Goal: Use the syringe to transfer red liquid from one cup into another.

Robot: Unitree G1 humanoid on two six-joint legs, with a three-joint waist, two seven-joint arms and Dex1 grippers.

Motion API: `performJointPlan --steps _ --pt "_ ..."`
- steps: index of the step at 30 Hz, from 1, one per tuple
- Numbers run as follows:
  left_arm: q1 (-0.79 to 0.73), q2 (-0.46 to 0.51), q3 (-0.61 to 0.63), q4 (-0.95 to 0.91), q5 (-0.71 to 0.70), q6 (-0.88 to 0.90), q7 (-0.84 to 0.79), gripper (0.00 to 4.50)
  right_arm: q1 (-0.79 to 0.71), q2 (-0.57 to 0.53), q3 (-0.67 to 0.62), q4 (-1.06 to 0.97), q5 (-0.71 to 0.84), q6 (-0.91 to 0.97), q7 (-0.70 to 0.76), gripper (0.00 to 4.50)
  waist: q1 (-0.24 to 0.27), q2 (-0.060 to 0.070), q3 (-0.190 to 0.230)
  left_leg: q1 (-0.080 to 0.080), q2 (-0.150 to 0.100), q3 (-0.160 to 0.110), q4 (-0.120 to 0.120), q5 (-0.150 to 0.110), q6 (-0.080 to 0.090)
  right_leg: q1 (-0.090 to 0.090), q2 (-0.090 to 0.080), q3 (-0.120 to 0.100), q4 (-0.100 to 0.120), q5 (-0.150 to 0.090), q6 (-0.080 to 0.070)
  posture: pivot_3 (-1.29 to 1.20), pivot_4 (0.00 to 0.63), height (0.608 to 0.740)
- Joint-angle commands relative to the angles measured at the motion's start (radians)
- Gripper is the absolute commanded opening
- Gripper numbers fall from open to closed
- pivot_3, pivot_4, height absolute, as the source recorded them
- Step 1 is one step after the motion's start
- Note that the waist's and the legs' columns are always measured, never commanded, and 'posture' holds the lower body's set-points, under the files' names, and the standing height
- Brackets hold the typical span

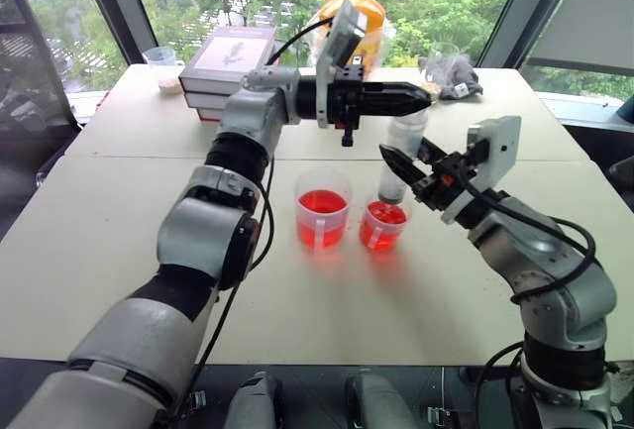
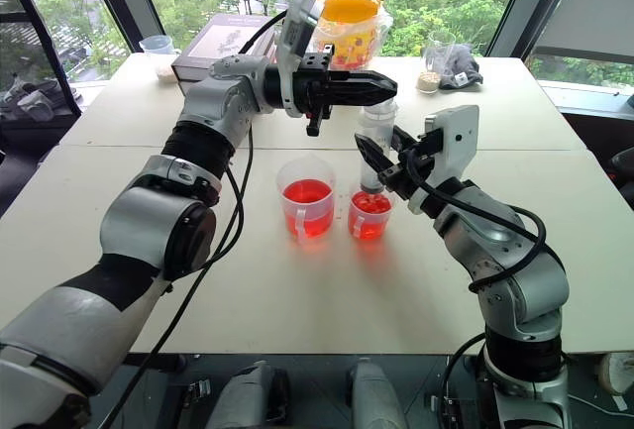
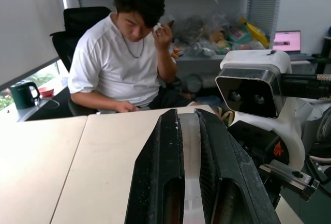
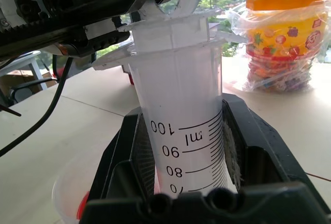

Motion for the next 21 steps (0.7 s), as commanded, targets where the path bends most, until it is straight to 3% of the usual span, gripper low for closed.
performJointPlan --steps 1,8,11,17,18,21 --pt "0.046 -0.052 -0.082 0.009 0.056 0.026 -0.035 0.05 -0.114 -0.001 -0.073 -0.138 0.054 -0.058 -0.026 1.39 0.0 0.0 0.0 0.0 0.0 0.0 0.0 0.0 0.0 0.0 0.0 0.0 0.0 0.0 0.0 0.0 0.15 0.74" --pt "0.03 -0.023 -0.052 -0.016 0.033 0.051 -0.021 0.05 -0.106 -0.002 -0.07 -0.116 0.055 -0.058 -0.033 1.39 0.0 0.0 0.0 0.0 0.0 0.0 0.0 0.0 0.0 0.0 0.0 0.0 0.0 0.0 0.0 0.0 0.15 0.74" --pt "0.01 0.017 -0.017 -0.036 0.001 0.098 -0.018 1.25 -0.085 0.007 -0.063 -0.101 0.054 -0.065 -0.025 1.39 -0.001 0.0 0.0 0.0 0.0 0.0 0.0 0.0 0.0 0.0 0.0 0.0 0.0 0.0 0.0 0.0 0.15 0.74" --pt "0.022 0.121 0.038 -0.101 -0.04 0.143 0.018 4.18 -0.028 0.018 -0.043 -0.084 0.045 -0.09 -0.007 1.39 -0.005 0.0 0.0 0.0 0.0 0.0 0.0 0.0 0.0 0.0 0.0 0.0 0.0 0.0 0.0 0.0 0.15 0.74" --pt "0.025 0.144 0.052 -0.111 -0.051 0.159 0.028 4.46 -0.024 0.02 -0.036 -0.086 0.045 -0.09 -0.009 1.39 -0.007 0.0 0.0 0.0 0.0 0.0 0.0 0.0 0.0 0.0 0.0 0.0 0.001 0.0 0.0 0.0 0.15 0.74" --pt "0.038 0.188 0.072 -0.14 -0.071 0.196 0.043 4.46 -0.025 0.023 -0.029 -0.087 0.048 -0.088 -0.015 1.39 -0.005 0.0 0.0 0.0 0.001 -0.001 0.0 0.0 0.0 -0.001 0.001 0.0 0.001 0.0 0.0 0.0 0.15 0.74"
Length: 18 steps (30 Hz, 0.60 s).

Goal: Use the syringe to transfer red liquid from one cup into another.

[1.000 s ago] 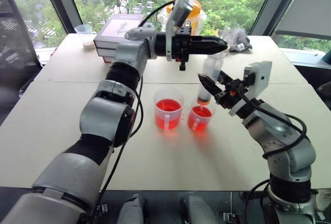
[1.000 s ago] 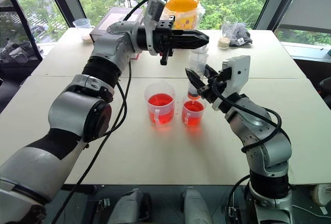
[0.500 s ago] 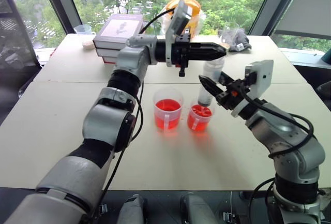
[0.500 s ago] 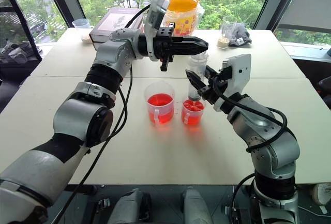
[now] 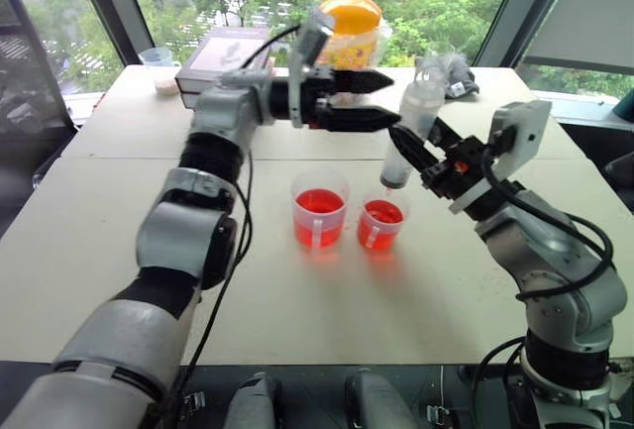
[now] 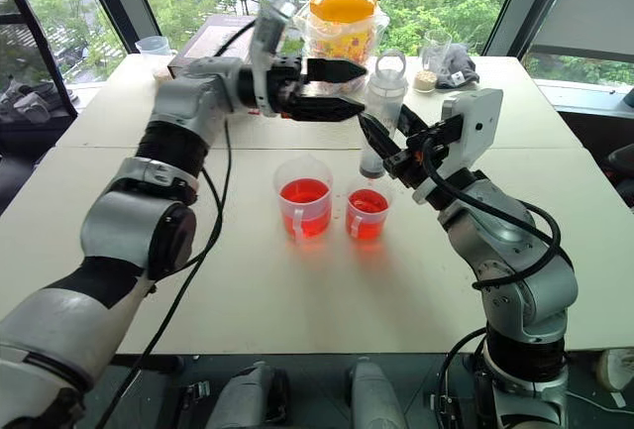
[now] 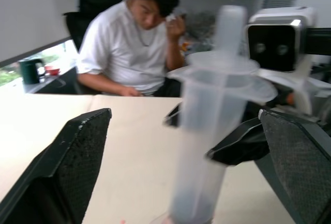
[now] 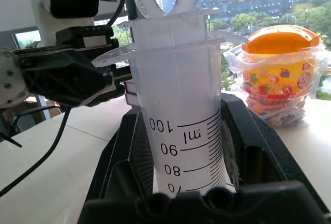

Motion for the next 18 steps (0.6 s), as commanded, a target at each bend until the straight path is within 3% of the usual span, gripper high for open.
performJointPlan --steps 1,8,12,15,18 --pt "-0.001 0.053 0.044 -0.079 -0.044 0.04 0.016 4.46 -0.011 0.006 -0.001 -0.042 0.019 -0.017 -0.005 1.39 0.002 0.0 0.0 0.0 0.0 0.0 0.0 0.0 0.0 0.0 0.0 0.0 0.0 0.0 0.0 0.0 0.15 0.74" --pt "0.148 0.154 0.03 -0.262 -0.054 0.121 0.053 4.46 -0.095 -0.036 -0.069 -0.006 0.119 0.082 -0.035 1.39 0.005 0.0 0.0 0.0 0.0 0.001 0.0 0.0 0.0 0.0 -0.001 0.0 0.0 0.0 0.0 0.0 0.15 0.74" --pt "0.253 0.173 0.003 -0.388 -0.043 0.137 0.089 4.46 -0.238 -0.132 -0.22 0.121 0.275 0.278 -0.13 1.39 0.009 0.0 0.0 0.0 0.0 0.002 0.001 0.0 0.0 0.001 -0.002 0.0 0.001 0.0 0.0 0.0 0.15 0.74" --pt "0.316 0.183 0.001 -0.469 -0.064 0.173 0.118 4.46 -0.411 -0.27 -0.304 0.344 0.319 0.533 -0.205 1.39 0.008 0.0 0.0 0.0 0.0 0.003 0.001 0.0 0.0 0.001 -0.003 0.0 0.0 0.0 0.0 0.0 0.15 0.74" --pt "0.377 0.195 -0.011 -0.545 -0.069 0.191 0.138 4.46 -0.528 -0.436 -0.212 0.556 0.257 0.777 -0.178 1.39 0.009 0.0 0.0 0.0 0.0 0.003 0.0 0.0 0.0 0.0 -0.003 0.0 0.0 0.0 -0.001 0.0 0.15 0.74"
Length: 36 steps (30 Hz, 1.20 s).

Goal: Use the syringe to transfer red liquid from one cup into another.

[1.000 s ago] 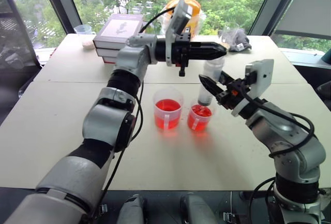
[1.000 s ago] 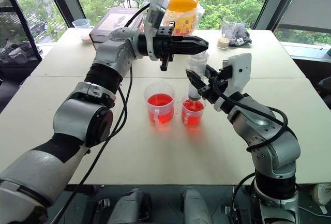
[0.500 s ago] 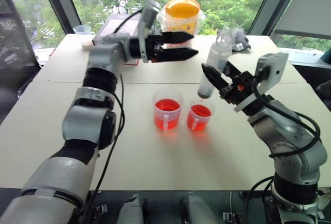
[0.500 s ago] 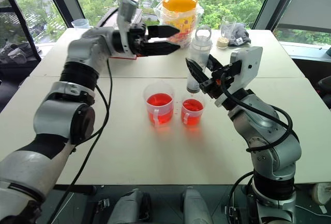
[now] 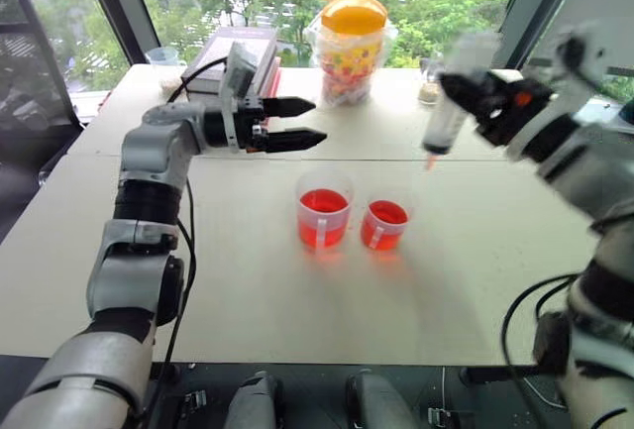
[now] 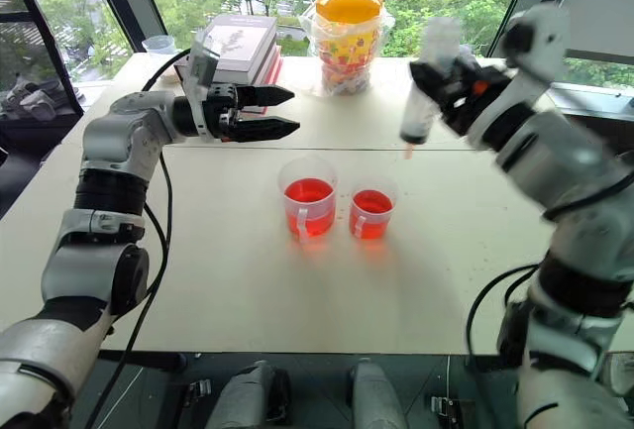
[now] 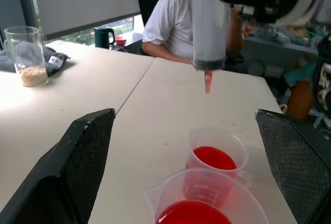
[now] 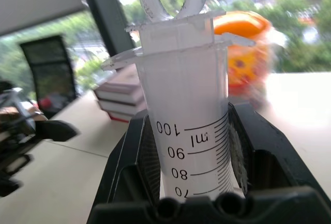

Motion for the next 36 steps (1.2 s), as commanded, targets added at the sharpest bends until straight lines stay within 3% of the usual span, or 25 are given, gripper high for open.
performJointPlan --steps 1,6,11,18,24,25,28,31,36 --pt "0.043 0.021 -0.006 -0.108 -0.026 0.022 0.024 4.46 -0.087 -0.161 0.103 0.186 -0.052 0.242 0.054 1.39 -0.001 0.0 0.0 0.0 0.0 0.0 -0.001 0.0 0.0 0.0 0.0 0.0 -0.001 -0.001 -0.001 0.0 0.15 0.74" --pt "0.117 0.022 -0.016 -0.226 -0.061 0.066 0.053 4.46 -0.117 -0.25 0.343 0.348 -0.096 0.302 0.222 1.39 -0.014 0.0 0.0 0.0 0.001 0.0 -0.003 0.0 0.0 -0.002 0.001 0.002 -0.001 0.0 0.0 0.0 0.15 0.74" --pt "0.183 0.03 -0.03 -0.328 -0.088 0.097 0.095 4.46 -0.126 -0.215 0.523 0.544 -0.221 0.274 0.309 1.39 -0.007 0.0 0.0 0.0 0.0 0.0 -0.001 0.0 0.001 -0.002 0.001 0.003 -0.001 0.0 0.0 0.0 0.15 0.74" --pt "0.231 0.041 -0.032 -0.415 -0.125 0.14 0.144 4.46 -0.125 -0.116 0.635 0.788 -0.405 0.089 0.406 1.39 -0.005 0.0 0.0 0.0 0.0 0.0 0.0 0.0 0.001 -0.001 0.001 0.003 -0.001 0.0 0.001 0.0 0.15 0.74" --pt "0.249 0.055 -0.016 -0.48 -0.201 0.217 0.151 4.5 -0.167 -0.078 0.626 0.912 -0.494 0.005 0.498 4.43 -0.006 0.0 0.0 0.0 0.0 0.001 0.0 0.0 0.0 -0.001 0.001 0.002 -0.001 0.0 0.001 0.0 0.15 0.74" --pt "0.25 0.058 -0.015 -0.484 -0.207 0.223 0.154 4.5 -0.17 -0.08 0.624 0.905 -0.502 0.008 0.508 4.48 -0.006 0.0 0.0 0.0 0.0 0.001 0.0 0.0 0.0 -0.001 0.001 0.003 -0.001 0.0 0.001 0.0 0.15 0.74" --pt "0.267 0.08 -0.026 -0.504 -0.212 0.226 0.157 4.5 -0.172 -0.122 0.567 0.783 -0.481 0.037 0.548 4.48 -0.006 0.001 0.0 0.0 0.0 0.001 0.0 0.0 0.0 -0.001 0.001 0.002 -0.001 0.0 0.001 0.0 0.15 0.74" --pt "0.289 0.109 -0.028 -0.532 -0.223 0.239 0.162 4.5 -0.109 -0.205 0.453 0.476 -0.415 0.09 0.577 4.48 -0.003 0.002 0.001 0.0 0.0 0.0 -0.001 0.0 0.0 -0.002 0.001 0.003 0.0 0.0 0.001 0.0 0.15 0.74" --pt "0.32 0.173 -0.016 -0.563 -0.247 0.275 0.167 4.5 0.119 -0.277 0.129 -0.062 -0.198 0.203 0.667 4.48 0.003 0.002 0.0 0.0 0.001 -0.001 -0.003 0.0 0.0 -0.001 0.001 0.0 -0.002 0.0 0.001 0.0 0.15 0.74"
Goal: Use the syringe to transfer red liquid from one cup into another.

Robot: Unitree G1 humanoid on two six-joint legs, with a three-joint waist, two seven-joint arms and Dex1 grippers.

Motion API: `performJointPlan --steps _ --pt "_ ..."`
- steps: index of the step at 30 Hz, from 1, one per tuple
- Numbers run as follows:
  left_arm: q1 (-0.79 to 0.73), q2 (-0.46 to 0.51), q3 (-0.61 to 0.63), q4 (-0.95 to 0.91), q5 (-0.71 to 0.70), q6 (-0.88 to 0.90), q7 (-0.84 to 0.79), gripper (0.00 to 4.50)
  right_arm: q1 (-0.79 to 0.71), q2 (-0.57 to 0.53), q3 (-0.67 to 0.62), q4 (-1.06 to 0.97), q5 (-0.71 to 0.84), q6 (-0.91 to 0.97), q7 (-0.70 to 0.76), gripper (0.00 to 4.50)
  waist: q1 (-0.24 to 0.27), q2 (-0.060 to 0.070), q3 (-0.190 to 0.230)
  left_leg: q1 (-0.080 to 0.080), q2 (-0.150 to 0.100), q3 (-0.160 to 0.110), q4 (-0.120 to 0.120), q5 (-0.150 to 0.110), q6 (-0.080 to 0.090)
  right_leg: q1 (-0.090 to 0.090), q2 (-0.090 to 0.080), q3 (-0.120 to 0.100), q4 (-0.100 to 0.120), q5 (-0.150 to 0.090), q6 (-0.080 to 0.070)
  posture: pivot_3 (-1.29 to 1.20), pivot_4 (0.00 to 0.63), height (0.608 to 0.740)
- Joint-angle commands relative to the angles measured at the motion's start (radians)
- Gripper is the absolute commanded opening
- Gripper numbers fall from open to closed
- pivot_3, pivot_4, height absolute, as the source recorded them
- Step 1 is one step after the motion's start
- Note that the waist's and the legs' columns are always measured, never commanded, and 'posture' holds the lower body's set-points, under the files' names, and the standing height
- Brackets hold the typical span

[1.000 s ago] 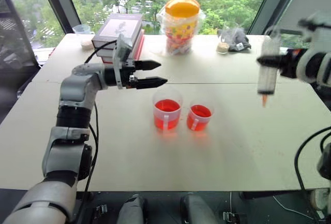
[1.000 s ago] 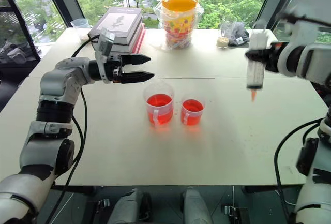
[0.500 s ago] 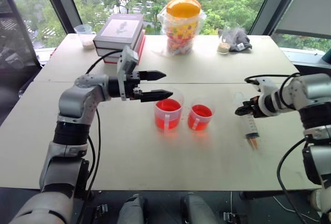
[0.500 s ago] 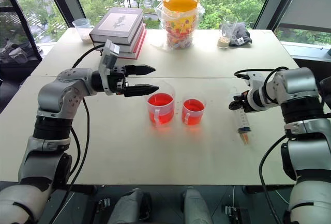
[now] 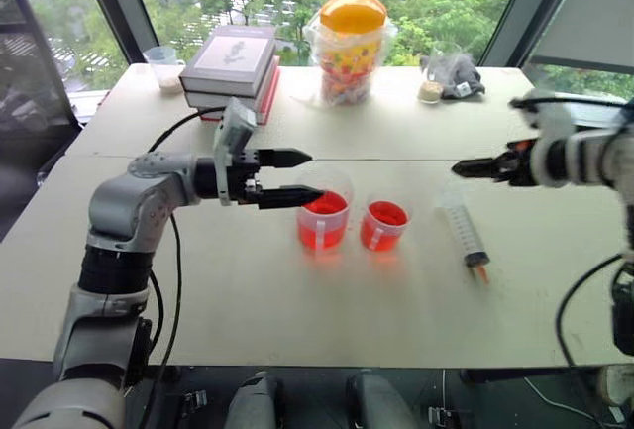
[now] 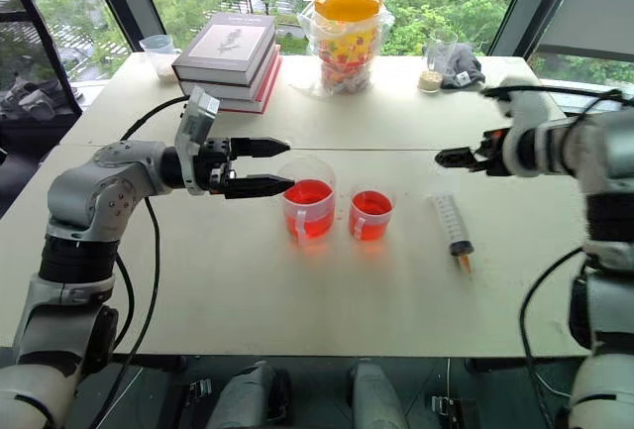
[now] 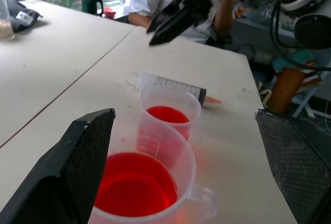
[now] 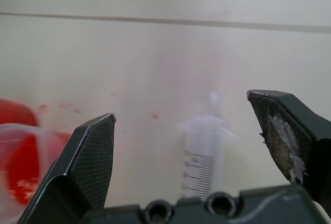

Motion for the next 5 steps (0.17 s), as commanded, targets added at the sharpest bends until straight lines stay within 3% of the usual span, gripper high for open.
performJointPlan --steps 1,5 --pt "0.01 0.035 0.021 -0.048 -0.034 0.015 0.002 4.5 0.128 -0.036 -0.179 -0.295 0.138 0.064 0.064 4.48 0.0 0.0 0.0 0.0 0.0 0.0 0.0 0.0 0.0 0.001 0.0 0.0 0.0 0.0 0.0 0.0 0.15 0.74" --pt "0.014 0.075 0.033 -0.052 -0.049 0.026 0.006 4.5 0.354 0.002 -0.375 -0.575 0.205 0.108 0.053 4.48 -0.001 -0.001 0.0 0.002 -0.001 -0.001 0.003 0.0 0.001 0.004 -0.002 0.001 -0.001 0.0 -0.001 0.0 0.15 0.74"
